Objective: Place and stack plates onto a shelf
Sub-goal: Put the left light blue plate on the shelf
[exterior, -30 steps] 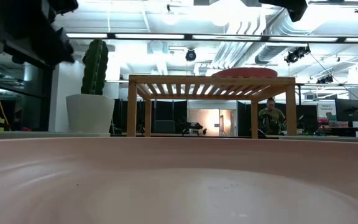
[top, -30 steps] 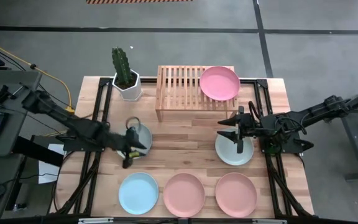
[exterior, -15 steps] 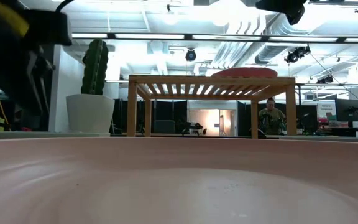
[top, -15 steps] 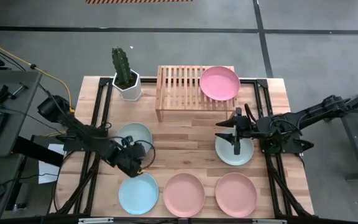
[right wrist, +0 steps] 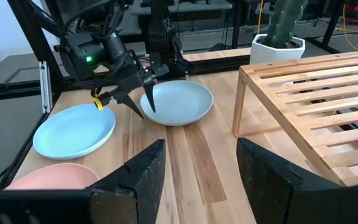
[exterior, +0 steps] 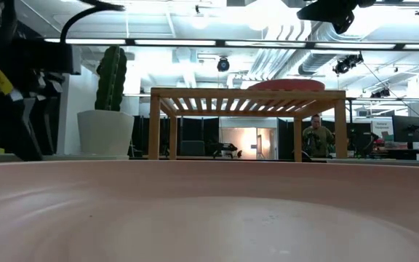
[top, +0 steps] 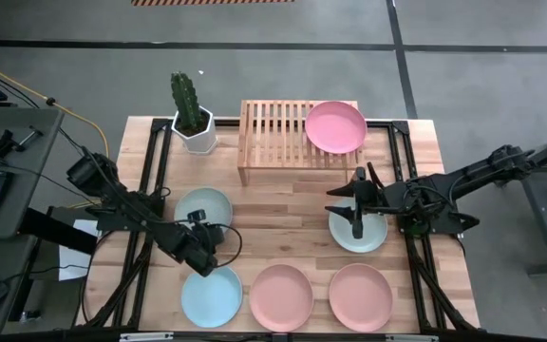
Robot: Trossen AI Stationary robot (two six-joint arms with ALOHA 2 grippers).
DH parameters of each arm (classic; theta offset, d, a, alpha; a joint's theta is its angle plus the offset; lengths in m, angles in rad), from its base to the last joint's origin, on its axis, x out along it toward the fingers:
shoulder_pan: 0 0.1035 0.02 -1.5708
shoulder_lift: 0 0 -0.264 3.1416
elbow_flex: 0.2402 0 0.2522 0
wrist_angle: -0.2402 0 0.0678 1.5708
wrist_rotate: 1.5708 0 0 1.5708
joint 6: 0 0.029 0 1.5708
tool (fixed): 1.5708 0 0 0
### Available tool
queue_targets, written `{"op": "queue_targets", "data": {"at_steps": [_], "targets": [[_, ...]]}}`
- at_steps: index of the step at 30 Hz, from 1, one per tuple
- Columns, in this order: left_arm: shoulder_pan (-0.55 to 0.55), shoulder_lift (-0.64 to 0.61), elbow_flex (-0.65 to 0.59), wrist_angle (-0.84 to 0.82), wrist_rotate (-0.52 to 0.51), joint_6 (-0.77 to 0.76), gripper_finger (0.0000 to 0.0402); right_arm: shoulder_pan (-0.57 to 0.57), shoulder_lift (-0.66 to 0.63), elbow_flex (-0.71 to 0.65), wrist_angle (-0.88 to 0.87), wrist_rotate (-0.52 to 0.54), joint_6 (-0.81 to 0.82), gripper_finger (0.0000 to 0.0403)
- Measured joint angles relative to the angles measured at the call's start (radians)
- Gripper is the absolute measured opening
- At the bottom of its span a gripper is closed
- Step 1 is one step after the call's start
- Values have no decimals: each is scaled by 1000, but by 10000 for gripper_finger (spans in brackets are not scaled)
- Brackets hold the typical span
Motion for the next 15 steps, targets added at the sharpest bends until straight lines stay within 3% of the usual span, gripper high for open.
{"op": "queue_targets", "data": {"at_steps": [9, 12, 15], "targets": [[17, 47, 0, -32, 58, -93, 129, 0, 0, 0, 4, 0, -1, 181], [27, 56, 0, -42, 74, -102, 96, 0, 0, 0, 4, 0, -1, 181], [35, 55, 1, -61, 85, -99, 34, 0, 0, 0, 6, 0, -1, 181]]}}
